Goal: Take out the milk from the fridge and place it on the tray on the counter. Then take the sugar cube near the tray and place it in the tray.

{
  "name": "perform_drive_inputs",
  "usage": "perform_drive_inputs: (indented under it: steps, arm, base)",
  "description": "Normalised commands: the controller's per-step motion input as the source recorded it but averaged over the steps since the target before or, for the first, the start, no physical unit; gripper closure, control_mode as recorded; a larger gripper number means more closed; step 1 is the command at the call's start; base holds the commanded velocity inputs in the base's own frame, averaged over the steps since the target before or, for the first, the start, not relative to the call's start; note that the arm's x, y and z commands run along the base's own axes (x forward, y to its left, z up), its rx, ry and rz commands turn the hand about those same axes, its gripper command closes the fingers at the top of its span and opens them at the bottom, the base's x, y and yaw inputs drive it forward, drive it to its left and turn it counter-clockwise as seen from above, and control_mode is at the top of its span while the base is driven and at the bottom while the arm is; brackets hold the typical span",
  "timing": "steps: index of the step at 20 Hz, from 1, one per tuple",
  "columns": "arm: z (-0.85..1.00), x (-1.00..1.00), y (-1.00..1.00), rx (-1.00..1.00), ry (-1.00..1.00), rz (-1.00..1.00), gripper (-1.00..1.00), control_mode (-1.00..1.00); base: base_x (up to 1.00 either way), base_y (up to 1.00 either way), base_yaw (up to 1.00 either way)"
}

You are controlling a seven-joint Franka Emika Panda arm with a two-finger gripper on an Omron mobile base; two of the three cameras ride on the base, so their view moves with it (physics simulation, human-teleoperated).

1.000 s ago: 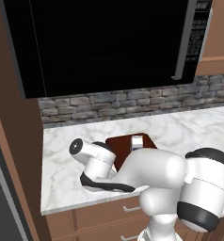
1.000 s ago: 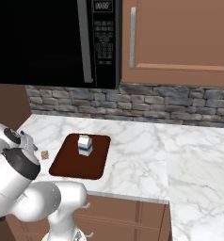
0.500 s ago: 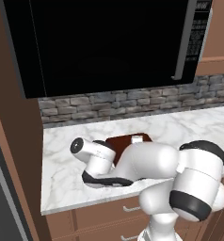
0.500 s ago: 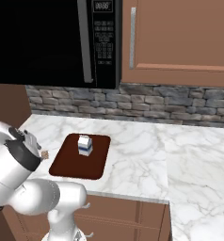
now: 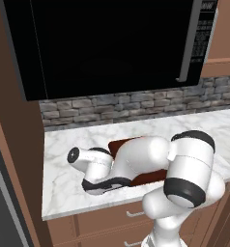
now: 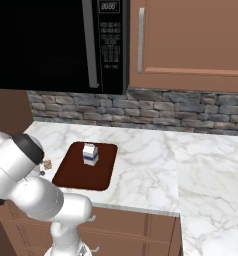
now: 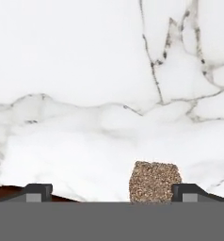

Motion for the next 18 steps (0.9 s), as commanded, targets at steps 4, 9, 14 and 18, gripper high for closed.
perform_drive_inputs:
  steps: [4, 9, 14, 18]
  arm:
    - [-0.09, 0.17, 0.00, -0.01, 0.00, 0.00, -1.00, -1.00]
    - [-0.18, 0.06, 0.00, -0.02, 0.00, 0.00, -1.00, -1.00]
    - [-0.11, 0.03, 0.00, -0.01, -0.01, 0.00, -1.00, -1.00]
    - [0.05, -0.01, 0.00, 0.00, -0.03, 0.00, -1.00, -1.00]
  base:
    - [0.00, 0.00, 0.00]
    - [0.00, 0.00, 0.00]
    - [0.00, 0.00, 0.00]
    - [0.00, 0.00, 0.00]
